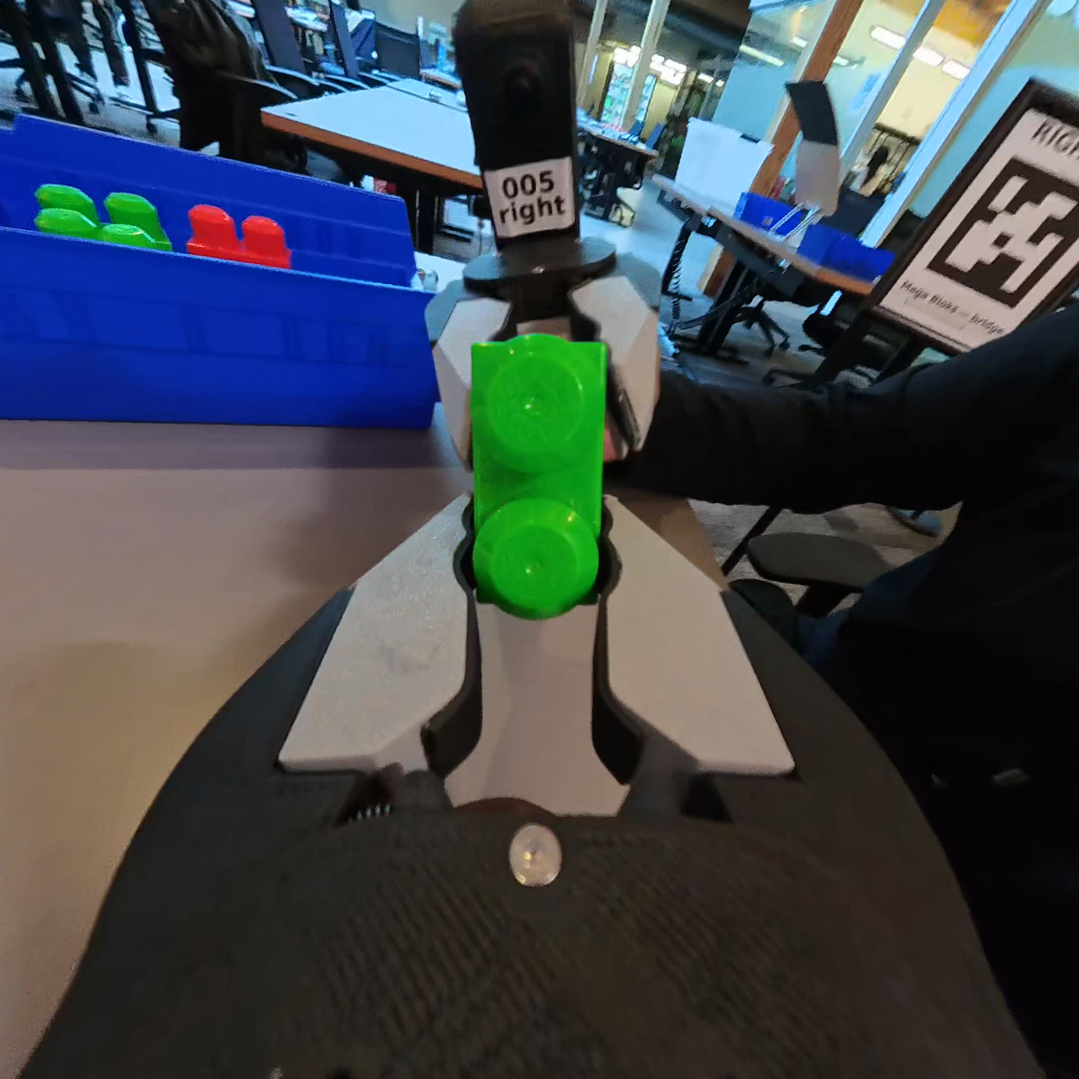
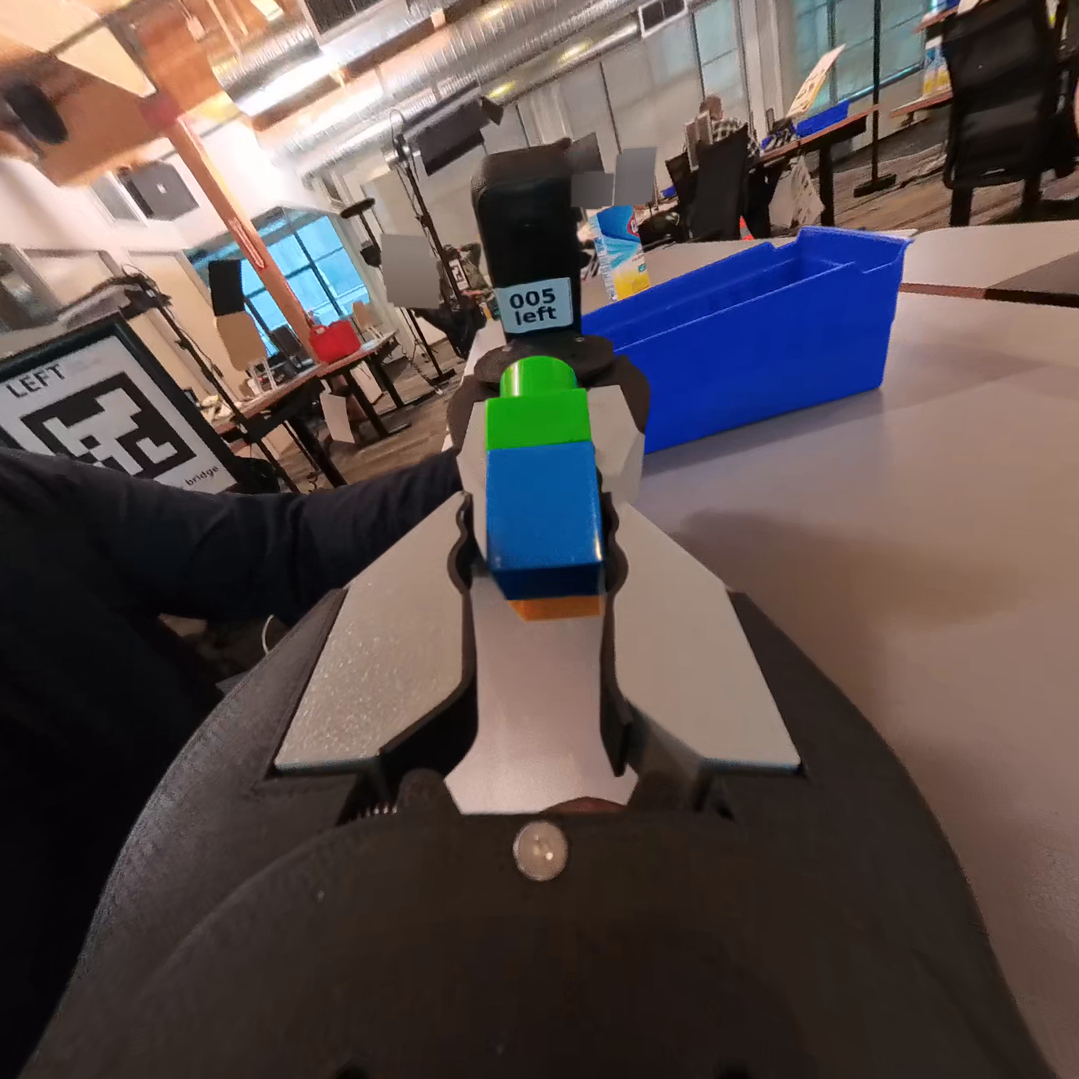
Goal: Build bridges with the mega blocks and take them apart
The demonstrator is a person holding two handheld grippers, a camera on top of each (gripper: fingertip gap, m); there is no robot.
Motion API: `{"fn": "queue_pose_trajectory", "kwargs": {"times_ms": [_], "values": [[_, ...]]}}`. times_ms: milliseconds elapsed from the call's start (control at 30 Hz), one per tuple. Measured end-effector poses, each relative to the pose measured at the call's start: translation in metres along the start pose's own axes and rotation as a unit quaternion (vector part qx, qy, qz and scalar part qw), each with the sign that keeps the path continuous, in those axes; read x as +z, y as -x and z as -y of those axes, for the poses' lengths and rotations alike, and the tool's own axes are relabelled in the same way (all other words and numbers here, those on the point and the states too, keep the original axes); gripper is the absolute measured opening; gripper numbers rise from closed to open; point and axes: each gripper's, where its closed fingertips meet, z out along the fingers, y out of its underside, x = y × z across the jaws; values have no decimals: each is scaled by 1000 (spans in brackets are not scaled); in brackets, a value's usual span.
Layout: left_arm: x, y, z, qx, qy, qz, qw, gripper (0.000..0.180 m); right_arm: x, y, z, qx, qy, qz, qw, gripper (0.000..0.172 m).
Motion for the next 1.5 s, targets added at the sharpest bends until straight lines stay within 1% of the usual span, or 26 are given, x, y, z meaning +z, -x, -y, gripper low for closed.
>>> {"fn": "queue_pose_trajectory", "kwargs": {"times_ms": [67,133,200,300,400,433,533,633,700,800,867,933,1000,1033,1100,1200,1267,1333,1400,1500], "values": [[-1,2,-4,-2,13,4,1000,38,-9,-2,5,-21,0,-16,1000,41],[-1,6,-10,-5,30,13,999,37,-16,-8,6,-49,17,-47,998,37],[4,6,-24,-6,66,10,998,37,-14,-9,-2,-58,67,-53,995,39],[12,8,-42,1,115,19,993,37,-1,-10,-20,-63,170,-59,982,47],[16,6,-44,4,121,17,992,37,8,-17,-41,-69,273,-74,957,44],[15,8,-48,11,133,24,991,37,10,-17,-46,-70,294,-69,951,36],[13,9,-49,15,134,27,990,37,12,-18,-46,-78,316,-71,943,34],[14,7,-46,-6,124,16,992,38,9,-17,-45,-59,305,-75,948,33],[13,9,-45,-14,118,15,993,39,0,-19,-40,-48,281,-81,955,33],[7,20,-45,-26,110,37,993,45,-28,-24,-13,-35,215,-108,970,33],[5,28,-43,-38,102,52,993,45,-58,-31,21,-36,150,-147,977,33],[4,31,-41,-45,95,59,993,45,-97,-40,53,-42,93,-200,974,33],[3,35,-41,-47,94,70,992,45,-143,-59,73,-60,63,-280,956,33],[3,37,-42,-46,96,75,992,45,-165,-70,77,-65,58,-318,944,34],[4,38,-42,-44,94,79,991,45,-202,-91,75,-61,49,-381,921,34],[5,40,-44,-46,100,82,991,45,-227,-114,49,-46,45,-430,900,34],[6,41,-47,-45,106,84,990,45,-231,-125,34,-51,47,-448,891,34],[6,42,-51,-44,113,85,989,45,-226,-131,23,-40,50,-436,898,34],[6,44,-53,-46,116,88,988,45,-226,-139,20,-36,48,-441,896,34],[6,44,-54,-52,116,85,988,45,-233,-155,27,-36,39,-466,883,34]]}}
